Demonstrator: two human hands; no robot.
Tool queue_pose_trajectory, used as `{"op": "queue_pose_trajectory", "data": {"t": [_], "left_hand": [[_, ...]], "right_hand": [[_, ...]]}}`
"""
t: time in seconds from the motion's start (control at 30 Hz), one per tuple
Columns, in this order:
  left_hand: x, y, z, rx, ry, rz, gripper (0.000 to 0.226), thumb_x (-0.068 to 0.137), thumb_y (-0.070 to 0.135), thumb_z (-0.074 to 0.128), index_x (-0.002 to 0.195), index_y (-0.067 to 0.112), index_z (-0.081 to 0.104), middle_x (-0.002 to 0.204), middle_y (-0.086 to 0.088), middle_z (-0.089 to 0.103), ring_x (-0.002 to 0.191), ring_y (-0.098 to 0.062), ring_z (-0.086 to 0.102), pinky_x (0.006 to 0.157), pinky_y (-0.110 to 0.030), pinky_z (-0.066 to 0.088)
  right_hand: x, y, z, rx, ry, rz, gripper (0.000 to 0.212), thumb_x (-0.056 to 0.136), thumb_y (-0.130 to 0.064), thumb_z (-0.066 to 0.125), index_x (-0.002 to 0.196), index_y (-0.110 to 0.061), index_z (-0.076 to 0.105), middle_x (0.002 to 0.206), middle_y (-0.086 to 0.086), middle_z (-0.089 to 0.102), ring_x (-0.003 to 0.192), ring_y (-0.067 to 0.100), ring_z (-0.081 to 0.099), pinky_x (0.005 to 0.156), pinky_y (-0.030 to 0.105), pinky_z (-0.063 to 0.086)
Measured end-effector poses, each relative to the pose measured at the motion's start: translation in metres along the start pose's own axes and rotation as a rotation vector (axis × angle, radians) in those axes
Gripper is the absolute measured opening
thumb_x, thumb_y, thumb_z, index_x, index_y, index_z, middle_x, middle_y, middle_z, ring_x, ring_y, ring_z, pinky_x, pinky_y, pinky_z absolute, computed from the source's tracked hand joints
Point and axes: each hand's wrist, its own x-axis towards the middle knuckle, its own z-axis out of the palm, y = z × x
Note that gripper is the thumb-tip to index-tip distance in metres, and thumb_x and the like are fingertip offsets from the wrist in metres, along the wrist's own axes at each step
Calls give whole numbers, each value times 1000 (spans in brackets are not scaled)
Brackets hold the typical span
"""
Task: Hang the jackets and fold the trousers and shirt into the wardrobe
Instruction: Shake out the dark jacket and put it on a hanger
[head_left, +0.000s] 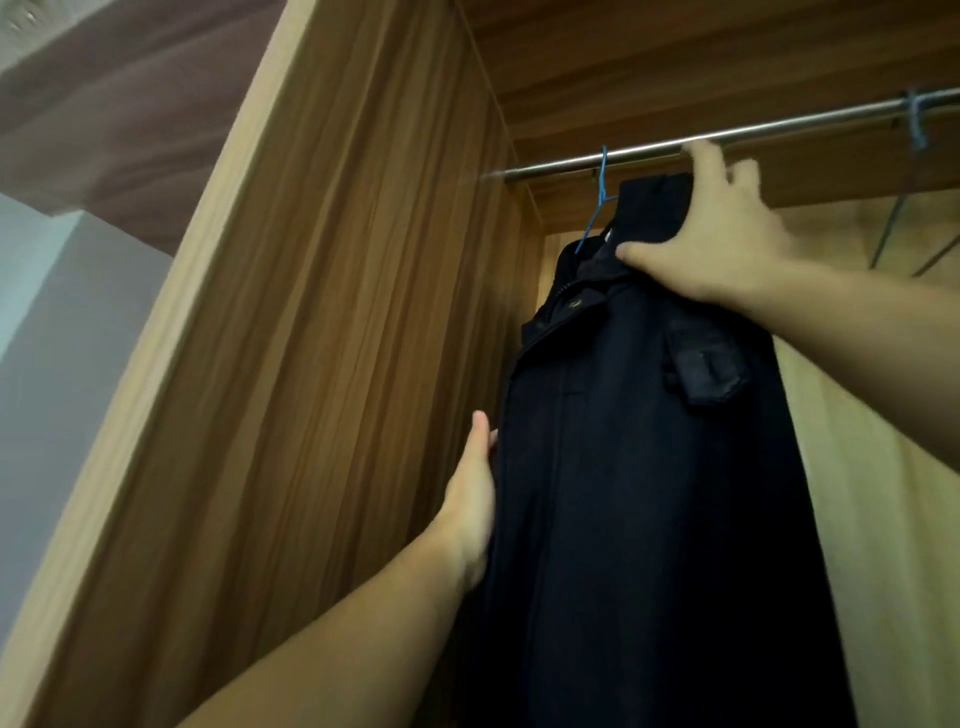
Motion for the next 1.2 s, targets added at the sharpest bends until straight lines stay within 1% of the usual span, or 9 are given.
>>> {"op": "queue_pose_trajectory", "data": {"t": [0.17, 0.3, 0.47, 0.57, 0.73, 0.83, 0.97, 1.03, 1.2], "left_hand": [[-39, -3, 6, 167, 91, 195, 51, 89, 63, 52, 136, 44, 47, 121, 19, 61, 106, -3, 58, 96, -31, 44], [-78, -7, 16, 514, 167, 446, 71, 93, 31, 60, 149, 48, 20, 154, 17, 31, 139, -9, 33, 117, -41, 28], [-114, -24, 21, 1005, -16, 307, 90, 80, 63, 53, 152, 45, 3, 162, 14, -7, 149, -13, -7, 120, -45, -2], [-130, -22, 21, 808, -141, 115, 98, 78, 64, 59, 155, 37, 5, 163, 9, 0, 149, -15, 10, 121, -39, 12], [-165, 1, 22, 536, -141, 108, 89, 85, 60, 58, 156, 32, 12, 160, 8, 22, 145, -12, 23, 119, -37, 24], [-189, 18, 18, 602, -118, 152, 85, 88, 54, 58, 156, 32, 13, 159, 9, 24, 145, -11, 24, 119, -37, 24], [-231, 27, 7, 763, -98, 168, 85, 89, 39, 63, 156, 29, 11, 161, 9, 19, 147, -10, 19, 120, -36, 22], [-259, 27, 2, 873, -89, 151, 84, 89, 36, 63, 156, 30, 12, 160, 8, 20, 145, -10, 22, 120, -34, 23], [-329, 35, -19, 1288, -22, 42, 80, 88, 38, 60, 154, 35, 16, 158, 6, 22, 143, -17, 26, 116, -36, 29]], "right_hand": [[-75, 6, -6, 423, -39, 243, 91, 67, -40, 83, 140, -24, 31, 126, -3, 50, 115, 26, 55, 83, 28, 38], [-130, -3, -13, 396, -220, 433, 50, 74, -30, 77, 115, -23, 49, 111, -1, 62, 84, 16, 58, 63, 28, 43], [-160, -37, -27, 304, -329, 487, 11, 82, -12, 63, 84, -23, 61, 89, 1, 67, 78, 19, 62, 63, 29, 52], [-167, -56, -38, 242, -389, 514, 12, 84, -9, 58, 93, -14, 65, 91, 4, 68, 82, 24, 64, 71, 34, 56], [-174, -75, -70, 257, -448, 552, 17, 83, -8, 57, 99, -6, 65, 94, 10, 70, 86, 29, 67, 78, 44, 59], [-182, -81, -91, 312, -457, 541, 16, 84, -17, 60, 98, -10, 56, 90, 1, 65, 82, 19, 64, 68, 36, 58], [-213, -81, -119, 238, -506, 387, 65, 86, -27, 63, 143, -17, 34, 120, 1, 55, 95, 15, 53, 60, 12, 35], [-240, -79, -132, 219, -510, 293, 73, 87, -31, 62, 149, -21, 25, 143, 4, 42, 113, 19, 53, 76, 18, 43], [-316, -80, -158, 146, -670, 39, 71, 89, -36, 58, 150, -28, 21, 149, -3, 32, 111, 16, 54, 87, 32, 49]]}}
